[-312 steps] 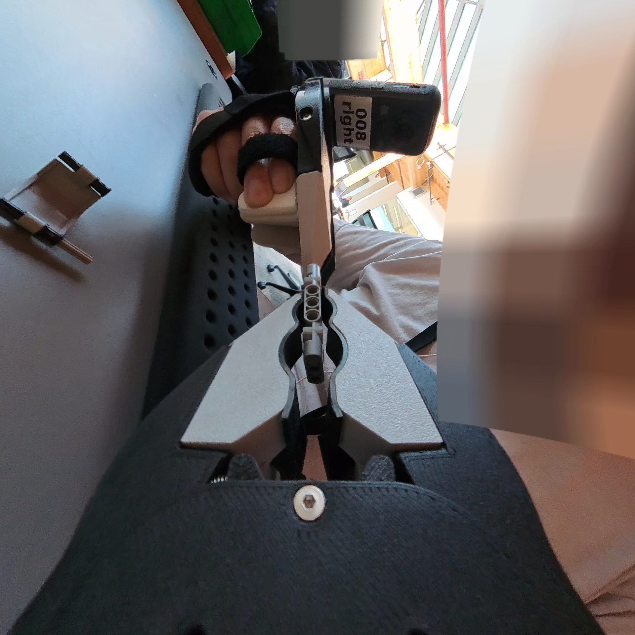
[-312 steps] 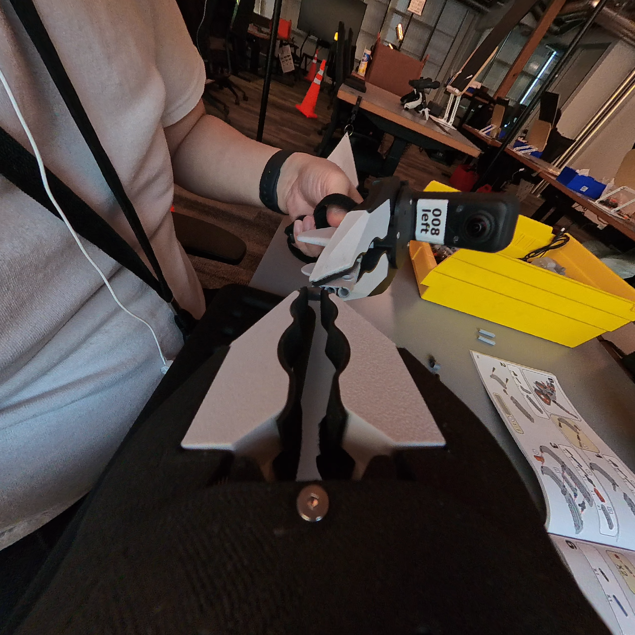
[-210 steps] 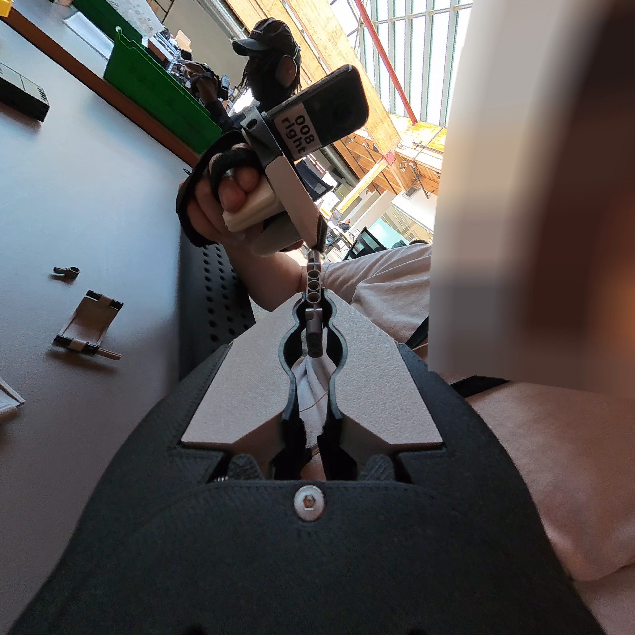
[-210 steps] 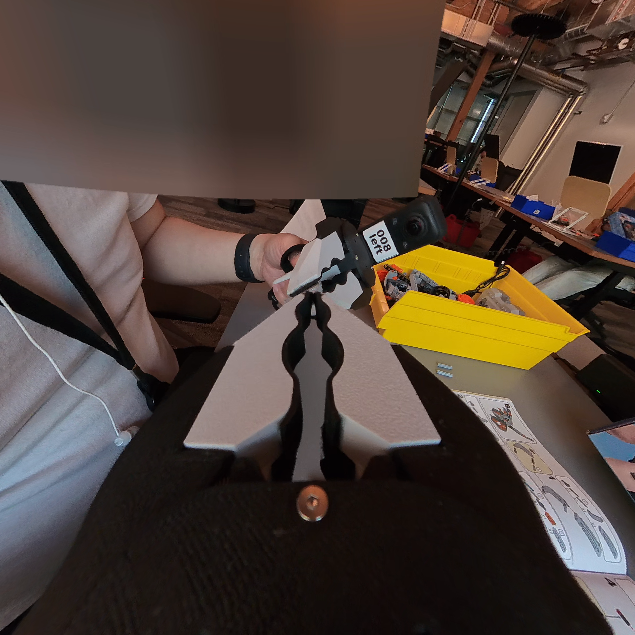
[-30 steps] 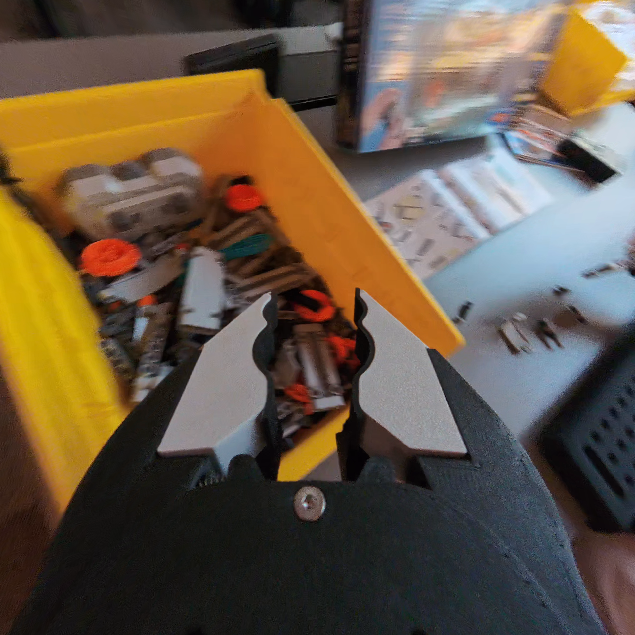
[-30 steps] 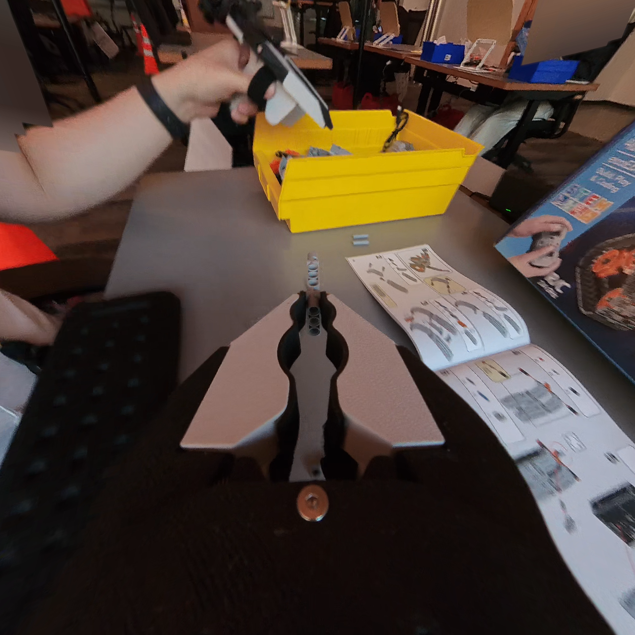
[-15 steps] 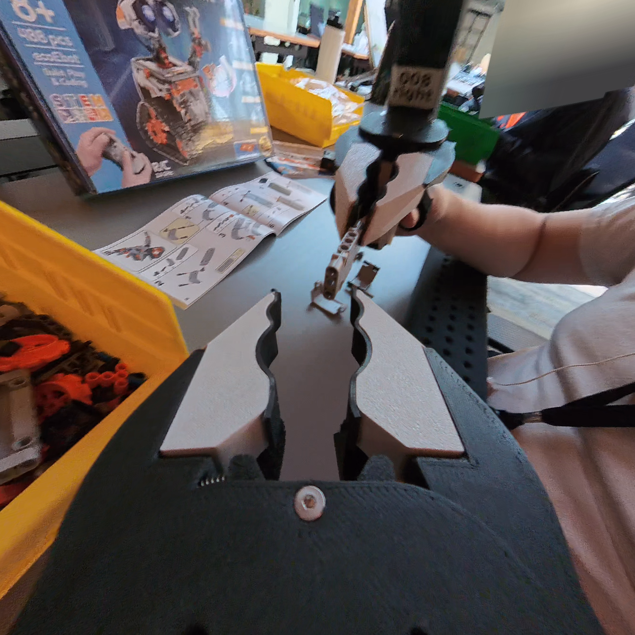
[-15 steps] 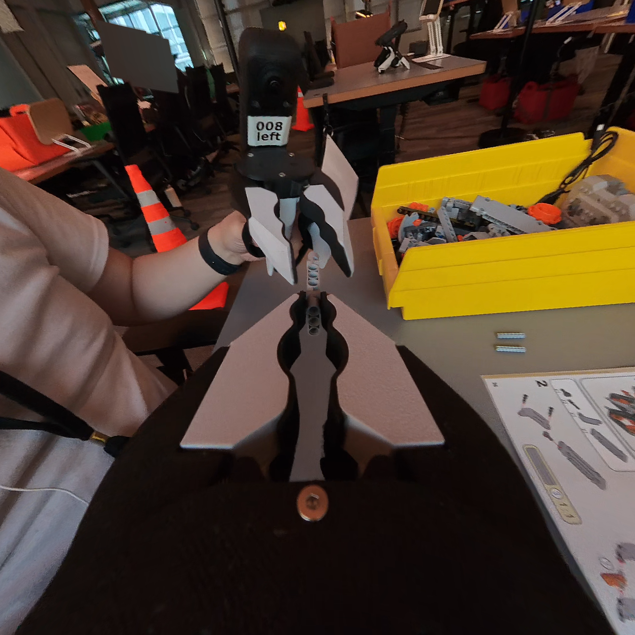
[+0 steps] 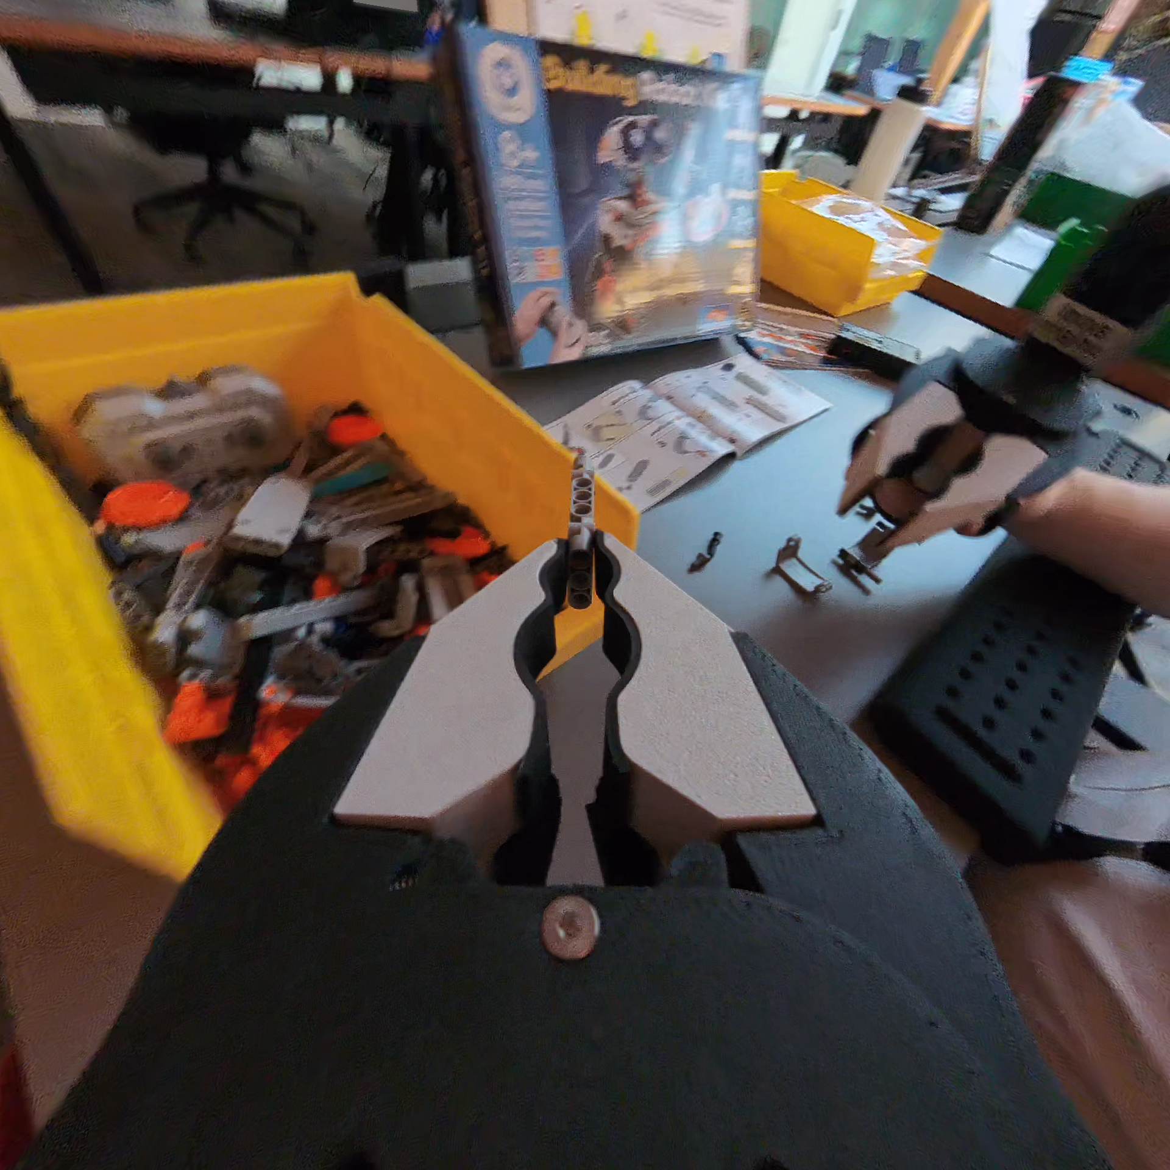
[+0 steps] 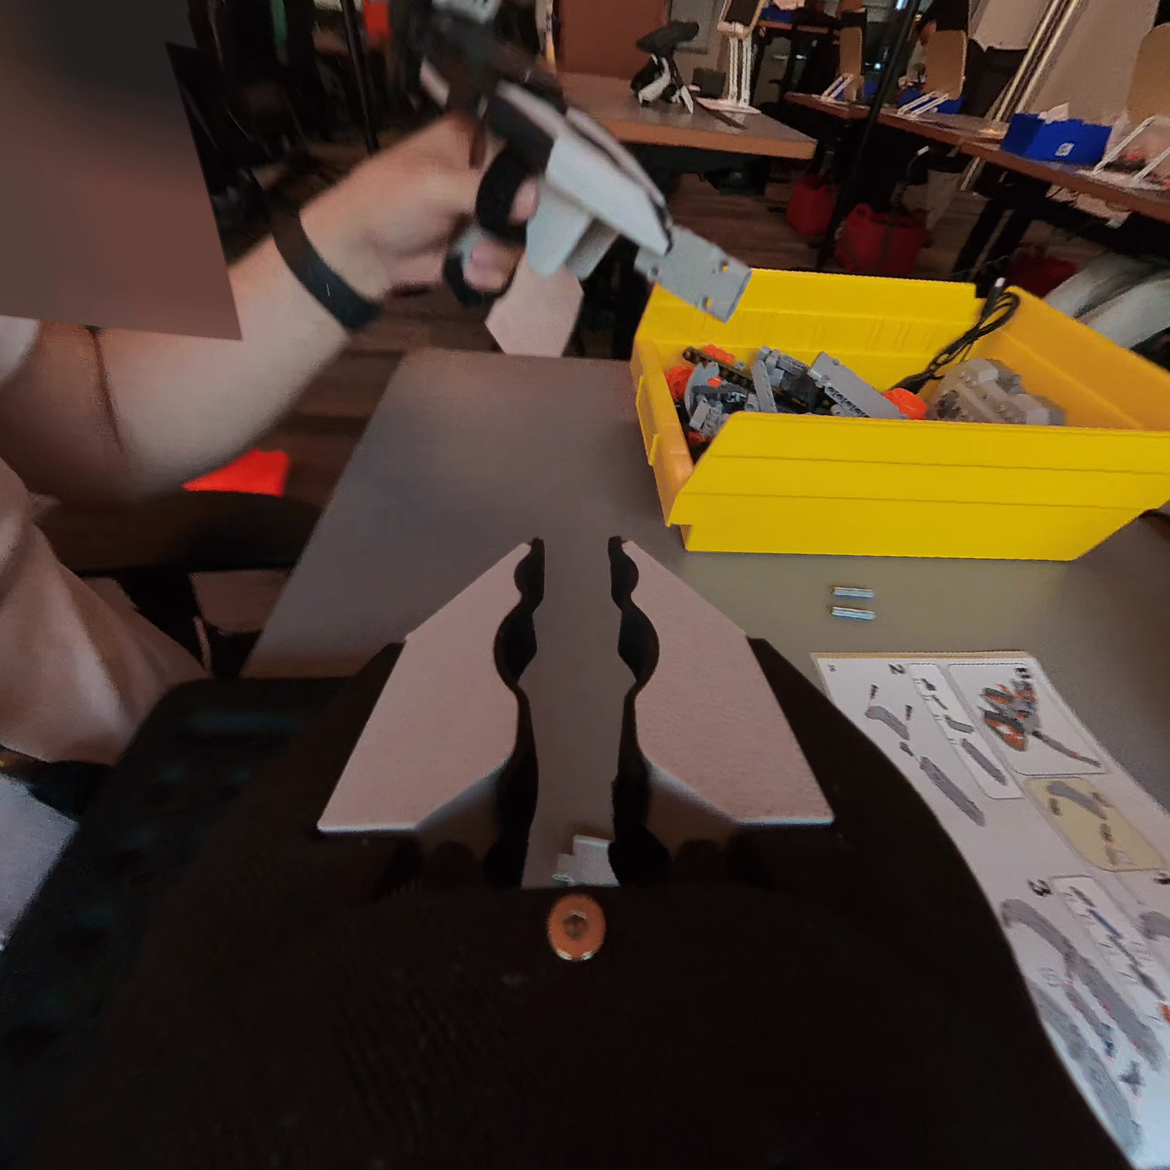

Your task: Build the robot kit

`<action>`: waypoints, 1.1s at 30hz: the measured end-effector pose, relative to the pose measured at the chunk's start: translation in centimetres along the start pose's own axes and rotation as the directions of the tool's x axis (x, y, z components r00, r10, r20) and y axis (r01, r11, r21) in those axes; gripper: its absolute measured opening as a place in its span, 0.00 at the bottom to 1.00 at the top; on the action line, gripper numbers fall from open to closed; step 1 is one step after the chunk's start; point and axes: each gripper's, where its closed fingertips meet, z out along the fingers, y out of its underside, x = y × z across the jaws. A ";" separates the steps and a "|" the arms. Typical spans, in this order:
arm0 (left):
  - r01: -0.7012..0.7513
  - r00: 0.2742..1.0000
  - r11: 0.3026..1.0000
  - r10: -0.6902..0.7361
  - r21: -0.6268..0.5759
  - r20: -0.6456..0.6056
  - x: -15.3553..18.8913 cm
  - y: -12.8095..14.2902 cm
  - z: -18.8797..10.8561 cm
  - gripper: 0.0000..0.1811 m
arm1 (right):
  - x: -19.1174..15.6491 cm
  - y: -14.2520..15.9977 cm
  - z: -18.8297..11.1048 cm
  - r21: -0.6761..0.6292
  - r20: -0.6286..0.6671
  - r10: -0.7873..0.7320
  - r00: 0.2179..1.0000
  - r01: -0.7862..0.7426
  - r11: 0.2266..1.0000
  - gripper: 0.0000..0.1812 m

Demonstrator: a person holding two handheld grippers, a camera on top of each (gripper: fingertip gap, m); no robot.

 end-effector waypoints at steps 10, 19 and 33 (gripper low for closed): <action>0.224 0.956 0.934 -0.156 -0.278 0.247 -10.7 1.2 4.6 0.03 | -0.8 2.8 1.5 -0.176 -0.029 -0.206 0.978 0.198 0.964 0.07; 0.350 0.905 0.868 -0.218 -0.351 0.365 -11.2 4.6 5.2 0.25 | -0.1 3.4 0.7 -0.205 -0.035 -0.211 0.977 0.199 0.958 0.07; 0.146 0.978 0.841 -0.042 -0.521 0.205 -5.6 8.5 4.8 0.12 | -0.9 3.5 0.6 -0.220 -0.003 -0.243 0.970 0.236 0.947 0.06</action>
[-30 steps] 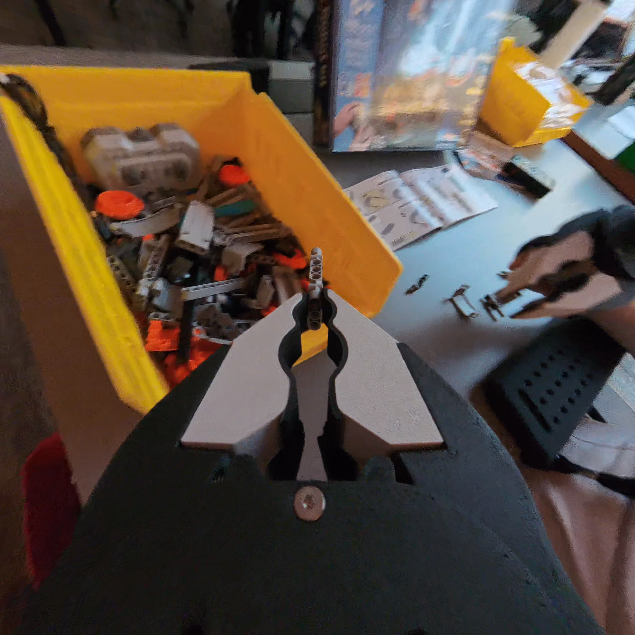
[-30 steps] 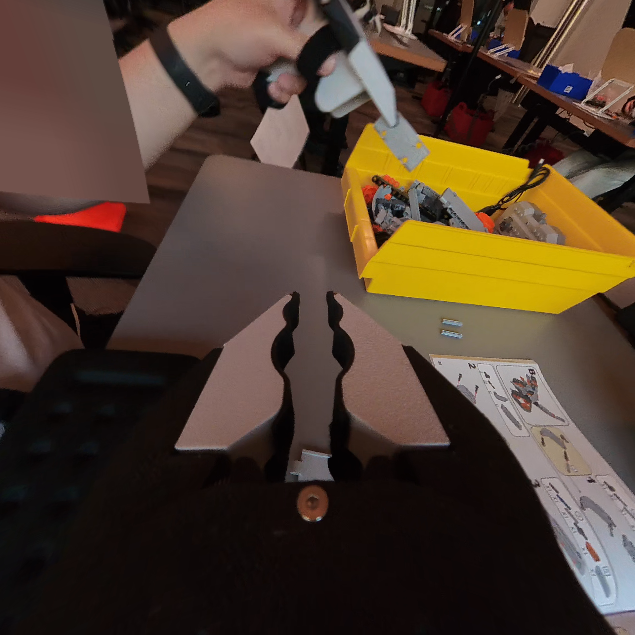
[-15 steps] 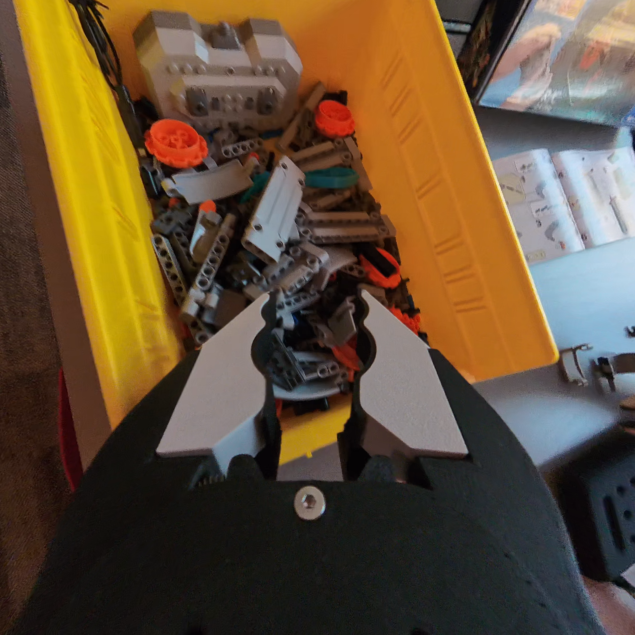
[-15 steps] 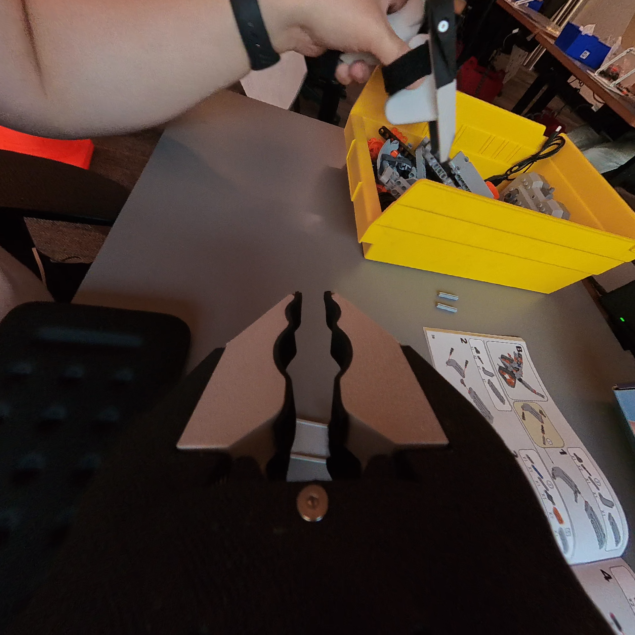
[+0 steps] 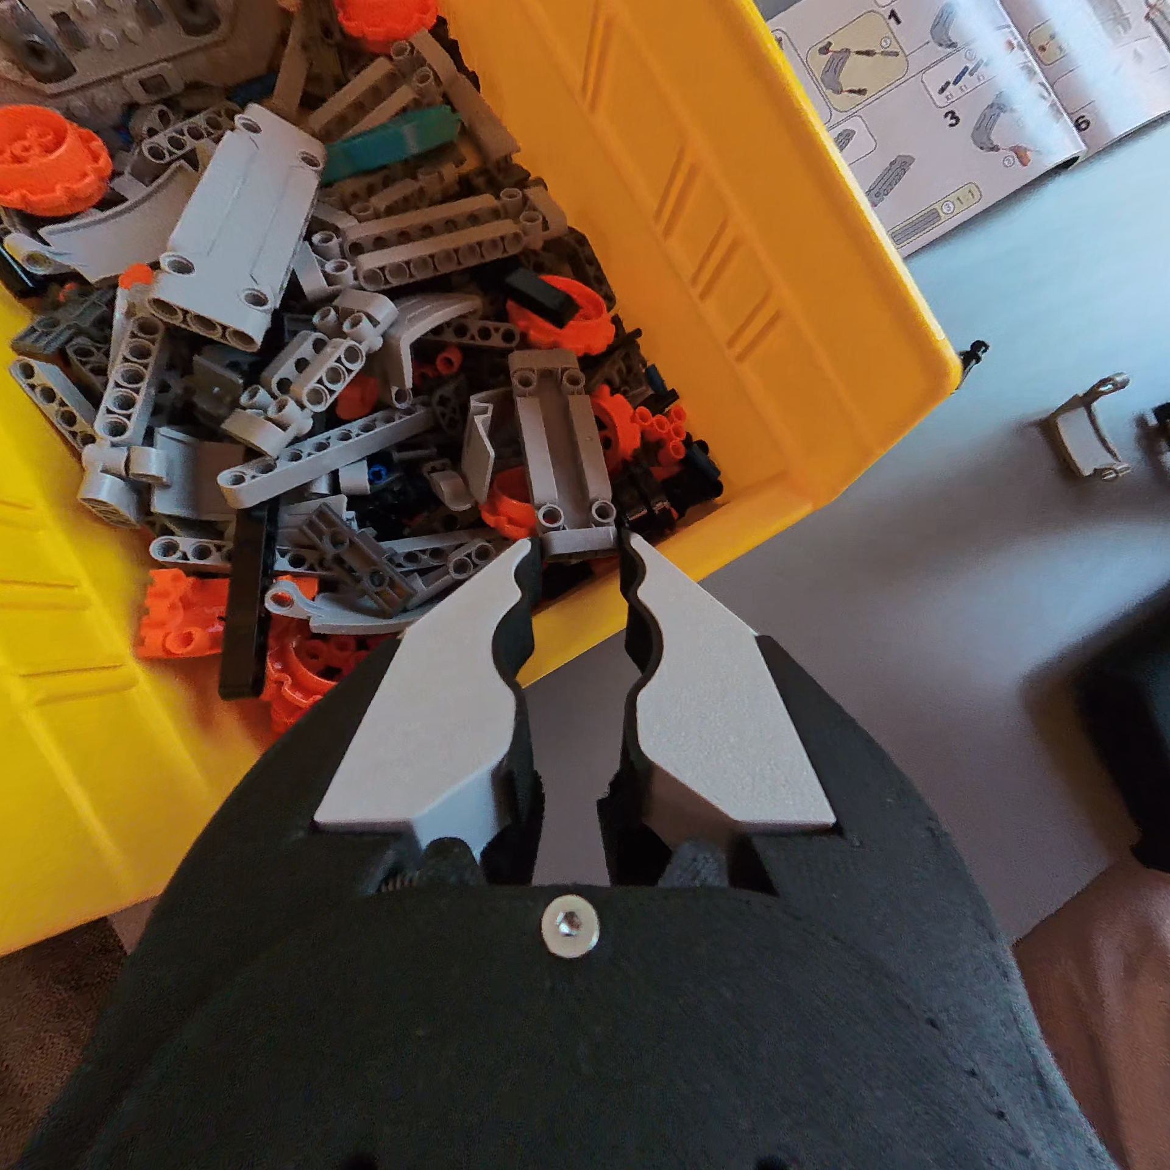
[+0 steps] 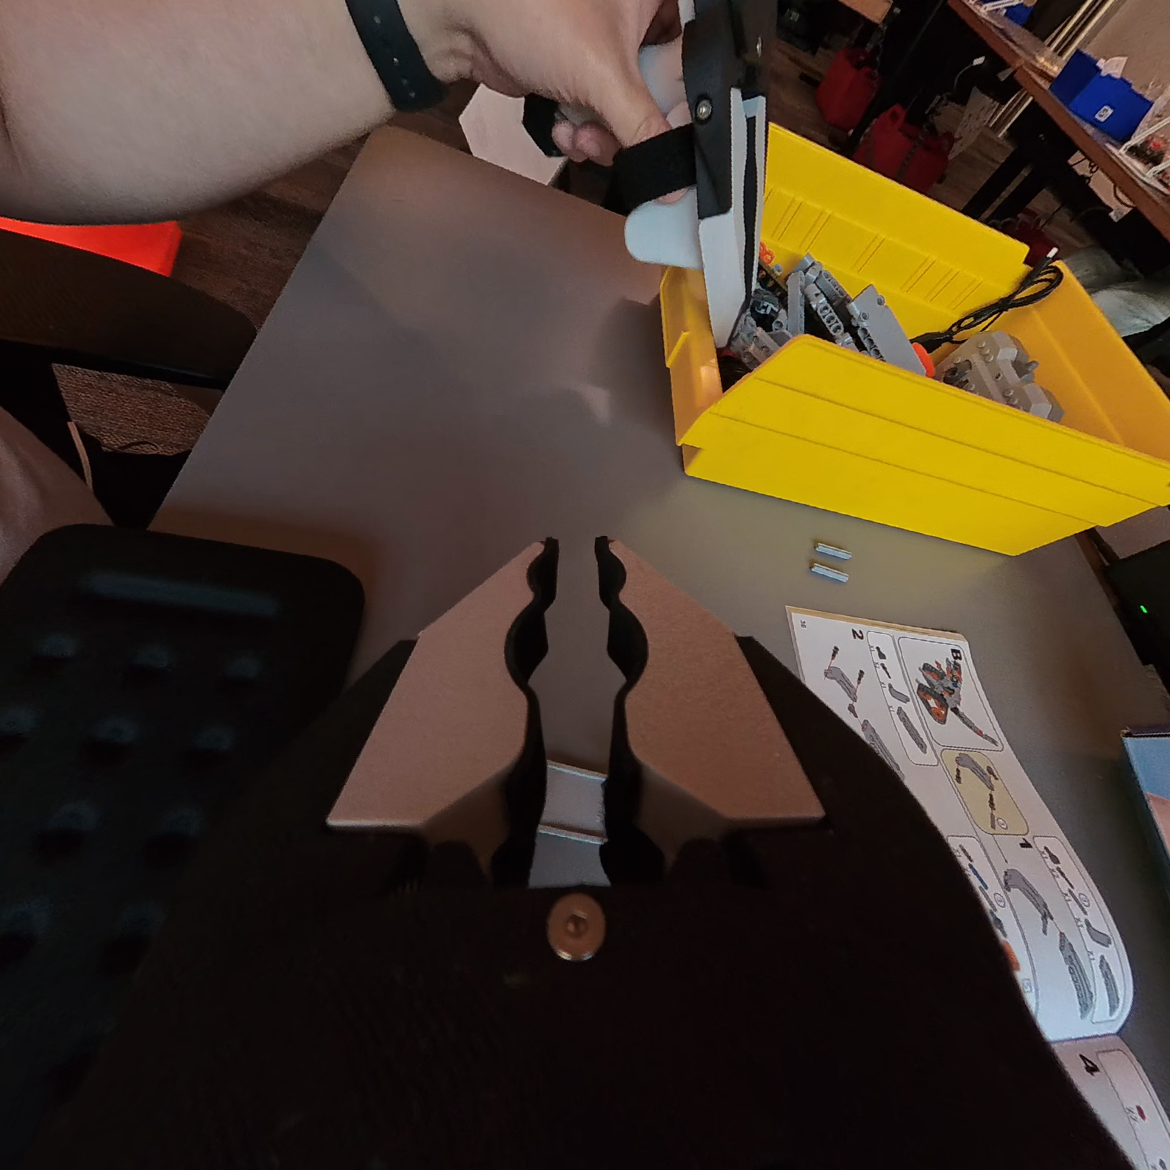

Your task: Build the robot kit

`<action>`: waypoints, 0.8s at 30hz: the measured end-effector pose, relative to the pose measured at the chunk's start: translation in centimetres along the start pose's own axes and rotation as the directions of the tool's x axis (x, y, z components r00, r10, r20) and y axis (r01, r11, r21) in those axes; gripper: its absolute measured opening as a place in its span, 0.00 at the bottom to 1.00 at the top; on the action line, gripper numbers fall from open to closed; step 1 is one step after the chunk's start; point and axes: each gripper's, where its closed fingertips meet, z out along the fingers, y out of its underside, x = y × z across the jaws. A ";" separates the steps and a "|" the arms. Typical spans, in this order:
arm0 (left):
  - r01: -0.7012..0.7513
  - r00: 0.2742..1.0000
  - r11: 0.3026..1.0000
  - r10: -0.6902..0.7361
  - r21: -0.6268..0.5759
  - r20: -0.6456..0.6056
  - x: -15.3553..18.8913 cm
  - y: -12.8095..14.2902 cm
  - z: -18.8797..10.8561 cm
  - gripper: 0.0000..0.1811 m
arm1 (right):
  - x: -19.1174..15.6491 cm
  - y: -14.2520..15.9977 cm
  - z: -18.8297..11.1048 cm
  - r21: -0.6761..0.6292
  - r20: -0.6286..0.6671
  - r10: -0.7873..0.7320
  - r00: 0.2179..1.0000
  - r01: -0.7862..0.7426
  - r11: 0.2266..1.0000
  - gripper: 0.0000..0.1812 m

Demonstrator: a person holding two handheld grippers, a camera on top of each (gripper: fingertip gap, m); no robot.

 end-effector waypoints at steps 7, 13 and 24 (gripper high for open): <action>0.306 0.862 0.936 -0.194 0.175 -0.468 3.6 -3.2 -5.7 0.12 | -0.4 0.3 0.0 -0.022 0.009 -0.024 1.000 0.024 0.999 0.06; 0.344 0.746 0.923 -0.156 0.174 -0.648 6.9 -3.5 -8.4 0.12 | -0.3 0.2 -0.1 -0.030 -0.005 -0.057 0.998 0.057 0.998 0.06; 0.289 0.694 0.952 -0.134 0.104 -0.707 10.7 -4.3 -7.8 0.12 | 3.0 1.9 -2.3 -0.100 -0.134 -0.188 0.973 0.176 0.979 0.05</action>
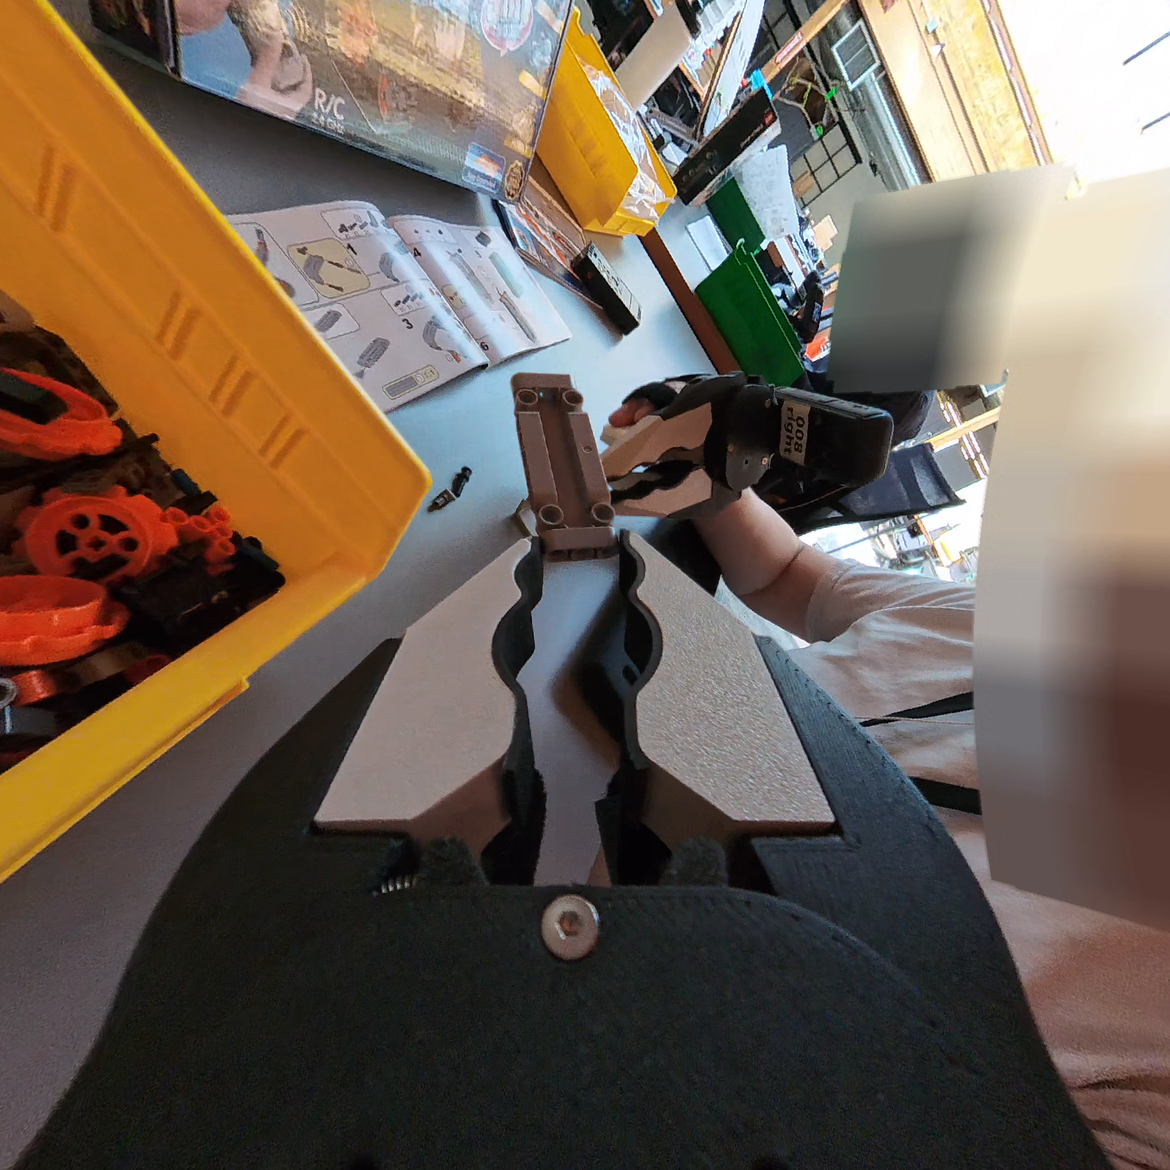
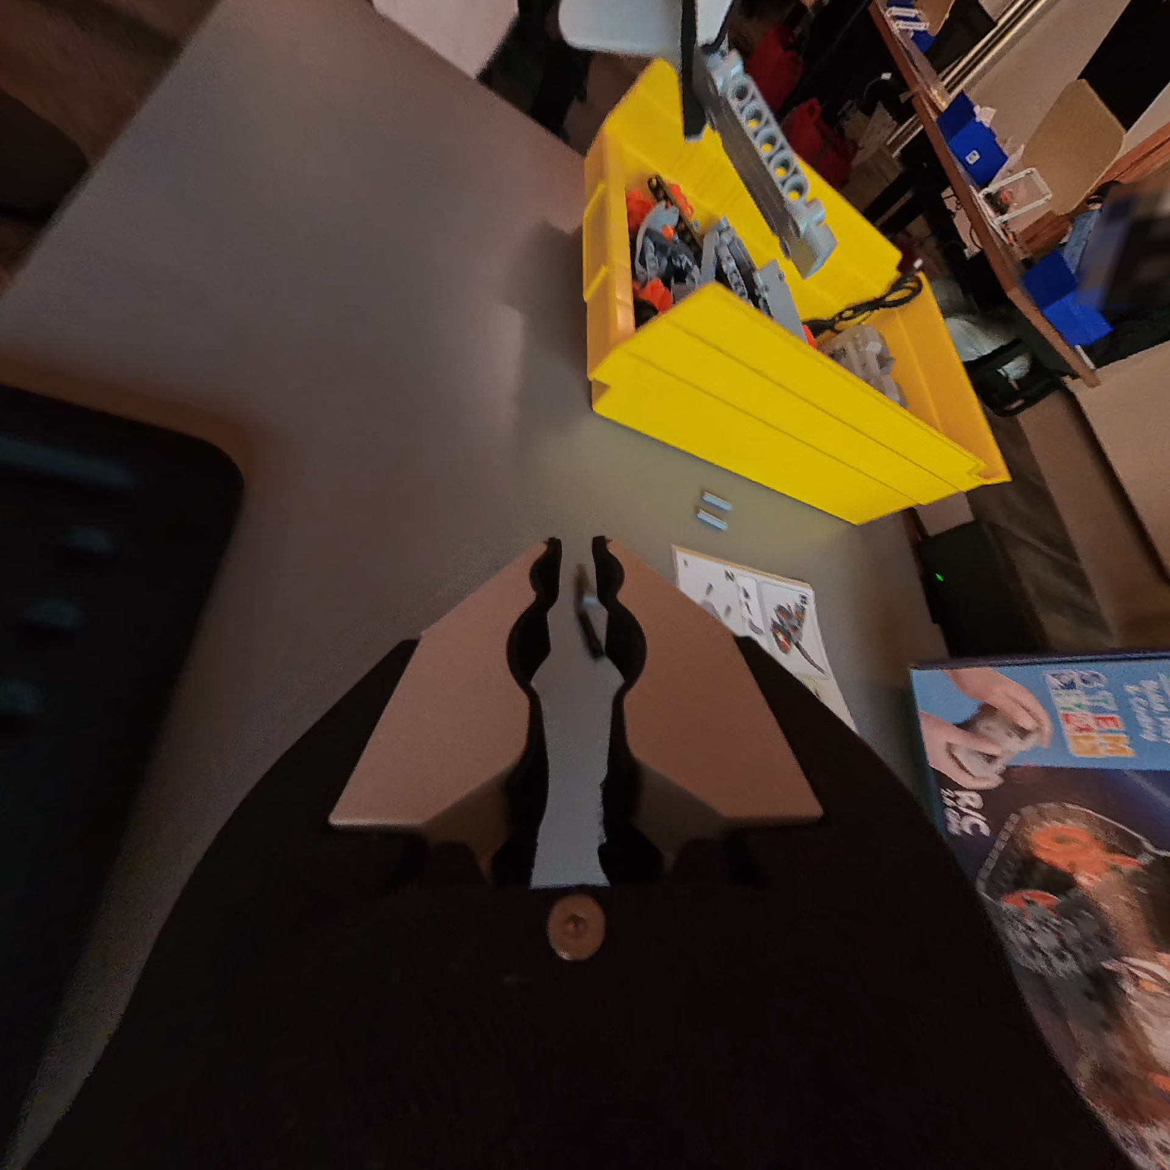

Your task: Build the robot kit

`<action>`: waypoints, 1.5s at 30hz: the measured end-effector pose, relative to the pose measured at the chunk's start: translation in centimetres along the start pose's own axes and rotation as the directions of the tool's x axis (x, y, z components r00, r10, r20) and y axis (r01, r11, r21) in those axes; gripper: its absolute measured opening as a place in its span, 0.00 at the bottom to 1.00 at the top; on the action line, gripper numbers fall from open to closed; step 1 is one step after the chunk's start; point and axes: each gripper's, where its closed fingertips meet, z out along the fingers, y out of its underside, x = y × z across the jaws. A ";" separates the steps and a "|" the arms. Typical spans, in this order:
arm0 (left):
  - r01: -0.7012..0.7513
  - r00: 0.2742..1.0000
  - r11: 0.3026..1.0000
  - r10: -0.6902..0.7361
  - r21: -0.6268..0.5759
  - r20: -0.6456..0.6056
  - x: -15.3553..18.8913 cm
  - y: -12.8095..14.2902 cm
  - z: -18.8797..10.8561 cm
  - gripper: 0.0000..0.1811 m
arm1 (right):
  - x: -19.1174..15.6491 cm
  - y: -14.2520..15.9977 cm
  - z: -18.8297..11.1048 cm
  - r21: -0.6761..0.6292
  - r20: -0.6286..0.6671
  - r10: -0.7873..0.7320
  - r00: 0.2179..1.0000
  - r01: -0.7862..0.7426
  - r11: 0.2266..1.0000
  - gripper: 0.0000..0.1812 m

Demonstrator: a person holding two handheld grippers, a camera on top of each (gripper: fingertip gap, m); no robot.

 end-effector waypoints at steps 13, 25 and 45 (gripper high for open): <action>-0.216 0.975 0.966 0.220 -0.139 0.015 3.0 -8.1 10.7 0.12 | 5.4 12.5 -8.1 -0.162 -0.194 -0.091 0.977 0.059 0.985 0.00; -0.249 0.968 0.952 0.248 -0.177 -0.026 2.8 -12.7 17.7 0.12 | 1.9 10.9 -6.6 -0.008 -0.008 -0.008 1.000 0.008 1.000 0.00; -0.236 0.968 0.944 0.249 -0.231 0.028 0.0 -13.1 17.5 0.12 | 3.0 11.9 -7.6 -0.025 -0.025 0.042 0.999 -0.043 0.999 0.00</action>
